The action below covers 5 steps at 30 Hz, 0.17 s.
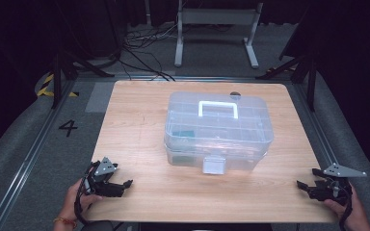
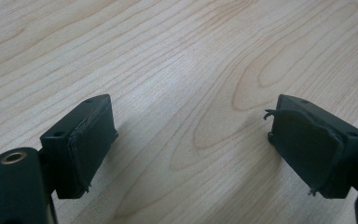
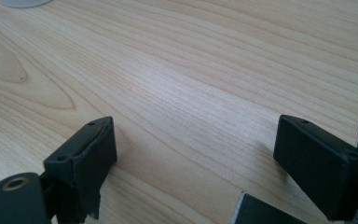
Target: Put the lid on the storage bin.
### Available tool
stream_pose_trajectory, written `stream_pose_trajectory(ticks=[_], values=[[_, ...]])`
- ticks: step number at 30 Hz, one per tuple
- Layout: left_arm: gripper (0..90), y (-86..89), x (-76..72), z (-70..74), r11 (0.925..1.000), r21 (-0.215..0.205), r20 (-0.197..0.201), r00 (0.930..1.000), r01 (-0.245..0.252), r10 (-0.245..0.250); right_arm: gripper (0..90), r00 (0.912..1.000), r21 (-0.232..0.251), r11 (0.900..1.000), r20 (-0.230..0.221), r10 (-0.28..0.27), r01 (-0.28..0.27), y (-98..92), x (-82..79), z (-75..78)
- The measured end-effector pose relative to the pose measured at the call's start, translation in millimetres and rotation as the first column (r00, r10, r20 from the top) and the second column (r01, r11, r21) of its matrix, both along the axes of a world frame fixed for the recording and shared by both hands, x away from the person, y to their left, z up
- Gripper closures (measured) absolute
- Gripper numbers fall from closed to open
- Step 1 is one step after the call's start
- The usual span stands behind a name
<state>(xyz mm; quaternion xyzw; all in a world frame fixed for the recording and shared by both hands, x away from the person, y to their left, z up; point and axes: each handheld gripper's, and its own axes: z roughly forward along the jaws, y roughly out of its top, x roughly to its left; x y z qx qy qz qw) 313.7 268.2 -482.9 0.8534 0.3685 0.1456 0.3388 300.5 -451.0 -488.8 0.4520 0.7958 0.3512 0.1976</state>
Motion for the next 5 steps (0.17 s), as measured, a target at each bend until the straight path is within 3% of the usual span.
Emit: stream_pose_trajectory(ticks=[5], values=[[14.2,-0.7,-0.4,0.1,1.0,0.002,-0.001,1.0,-0.008,0.008,13.4,1.0,0.0,1.0,0.0,0.0,0.0,0.0,0.1,0.0]])
